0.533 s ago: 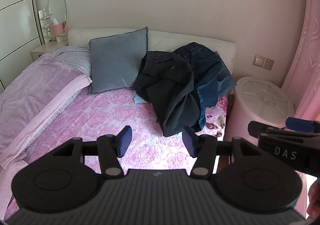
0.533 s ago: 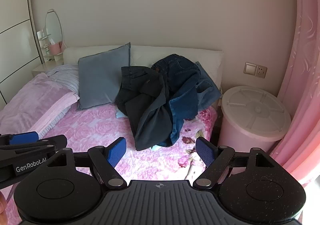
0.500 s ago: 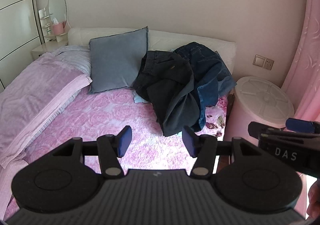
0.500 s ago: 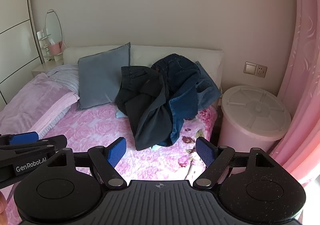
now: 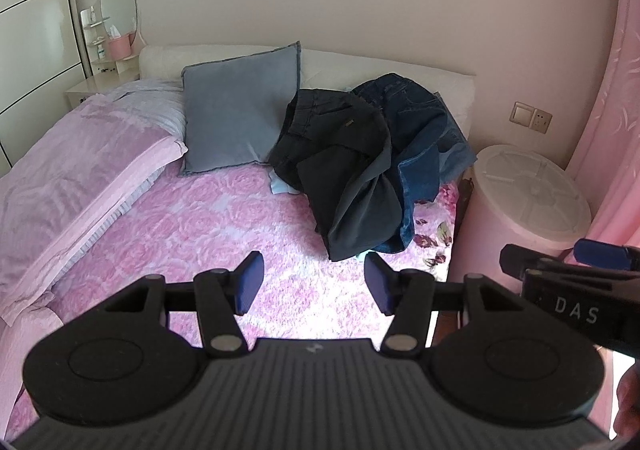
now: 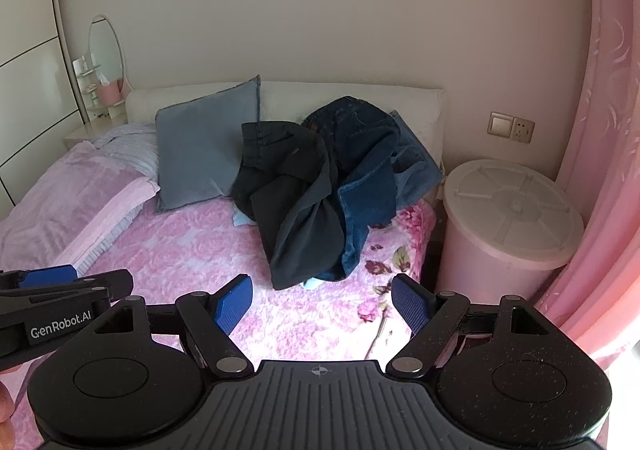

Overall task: Fold clothes
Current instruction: 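Move both grippers toward the pile of black trousers and jeans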

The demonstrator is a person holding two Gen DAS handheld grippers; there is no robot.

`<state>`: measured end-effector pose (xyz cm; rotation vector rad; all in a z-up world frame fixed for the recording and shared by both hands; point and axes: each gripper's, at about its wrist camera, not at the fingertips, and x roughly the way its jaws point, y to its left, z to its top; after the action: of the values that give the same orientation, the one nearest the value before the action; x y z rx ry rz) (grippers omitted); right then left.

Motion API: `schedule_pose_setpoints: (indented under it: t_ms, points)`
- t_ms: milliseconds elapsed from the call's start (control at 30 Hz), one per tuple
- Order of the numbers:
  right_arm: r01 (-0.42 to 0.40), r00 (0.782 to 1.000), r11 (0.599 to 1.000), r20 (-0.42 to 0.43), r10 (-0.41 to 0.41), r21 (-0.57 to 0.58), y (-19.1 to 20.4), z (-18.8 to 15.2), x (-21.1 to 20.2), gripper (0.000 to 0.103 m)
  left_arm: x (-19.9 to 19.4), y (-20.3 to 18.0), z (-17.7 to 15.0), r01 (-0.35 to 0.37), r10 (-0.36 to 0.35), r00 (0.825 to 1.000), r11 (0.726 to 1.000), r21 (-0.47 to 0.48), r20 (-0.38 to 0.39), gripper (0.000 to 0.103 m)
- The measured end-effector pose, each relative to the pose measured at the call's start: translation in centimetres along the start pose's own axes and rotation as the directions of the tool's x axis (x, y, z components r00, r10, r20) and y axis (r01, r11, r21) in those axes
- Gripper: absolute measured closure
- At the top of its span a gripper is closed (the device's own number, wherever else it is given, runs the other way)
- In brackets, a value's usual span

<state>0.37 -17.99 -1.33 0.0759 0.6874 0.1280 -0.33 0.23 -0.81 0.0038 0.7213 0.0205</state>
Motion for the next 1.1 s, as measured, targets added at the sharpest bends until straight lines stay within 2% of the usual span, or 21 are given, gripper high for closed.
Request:
schedule_pose_setpoints:
  t_ms: [1100]
  points:
    - [-0.030, 0.999, 0.997, -0.016, 0.029, -0.074, 2.7, 1.6, 2.1, 0.023, 0.7, 2.5, 0.7, -0.044, 0.042, 0.999, 0.997, -0.057, -0.022, 0.051]
